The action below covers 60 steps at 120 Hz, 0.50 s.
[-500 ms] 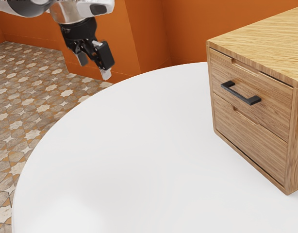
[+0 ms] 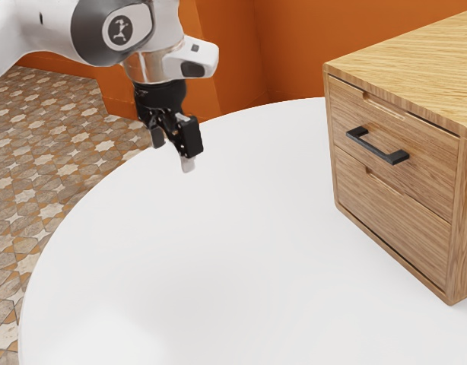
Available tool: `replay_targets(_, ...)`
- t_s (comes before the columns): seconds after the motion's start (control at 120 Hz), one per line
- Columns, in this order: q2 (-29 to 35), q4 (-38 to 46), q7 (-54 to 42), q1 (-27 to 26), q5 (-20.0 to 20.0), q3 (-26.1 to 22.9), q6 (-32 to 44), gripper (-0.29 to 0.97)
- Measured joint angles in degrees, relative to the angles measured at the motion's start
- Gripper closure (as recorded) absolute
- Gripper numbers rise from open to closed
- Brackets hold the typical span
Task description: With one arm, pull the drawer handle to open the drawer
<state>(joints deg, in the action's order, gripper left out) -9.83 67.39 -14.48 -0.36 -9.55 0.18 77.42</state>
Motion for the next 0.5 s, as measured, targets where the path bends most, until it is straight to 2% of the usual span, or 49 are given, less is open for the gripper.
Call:
replay_targets(0.117, 1.2, 3.1, -2.9, -2.8, -0.5, -0.1, 0.5, 0.00)
replay_targets(0.192, 7.2, 13.2, -6.0, -5.1, -2.3, -0.1, 4.3, 0.00)
replay_targets(0.275, 16.3, 30.2, -10.5, -7.9, -3.3, 0.4, 14.9, 0.00)
replay_targets(0.325, 20.7, 37.8, -13.2, -7.5, -3.6, 0.9, 22.1, 0.00)
replay_targets(0.4, 23.0, 43.4, -17.3, -7.2, -3.8, 1.3, 32.7, 0.00)
replay_targets(0.5, 22.9, 44.9, -23.8, -9.4, -2.6, 1.5, 43.1, 0.00)
